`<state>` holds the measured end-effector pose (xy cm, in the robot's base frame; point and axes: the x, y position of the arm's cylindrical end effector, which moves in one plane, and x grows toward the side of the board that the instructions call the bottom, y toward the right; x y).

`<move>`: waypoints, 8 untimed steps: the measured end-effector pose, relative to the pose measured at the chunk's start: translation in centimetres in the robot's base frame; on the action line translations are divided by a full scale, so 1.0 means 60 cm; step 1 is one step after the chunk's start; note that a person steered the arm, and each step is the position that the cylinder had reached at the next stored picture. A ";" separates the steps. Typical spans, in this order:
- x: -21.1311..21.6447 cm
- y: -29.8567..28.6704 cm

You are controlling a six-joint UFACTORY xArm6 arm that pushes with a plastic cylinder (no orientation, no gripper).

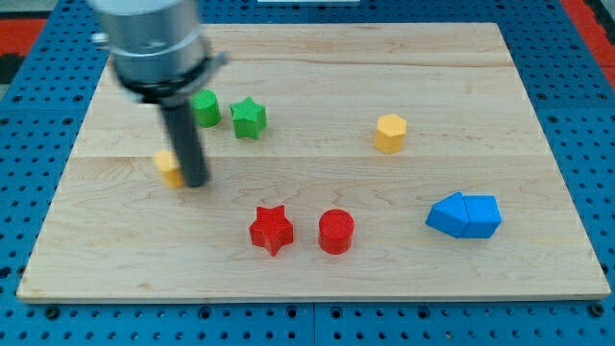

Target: Keep the yellow heart at the bottom left side of the board

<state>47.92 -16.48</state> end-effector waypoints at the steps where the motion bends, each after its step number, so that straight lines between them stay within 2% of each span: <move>1: -0.050 -0.026; 3: -0.130 -0.055; 4: -0.158 -0.098; 6: -0.082 -0.081; 8: -0.020 -0.137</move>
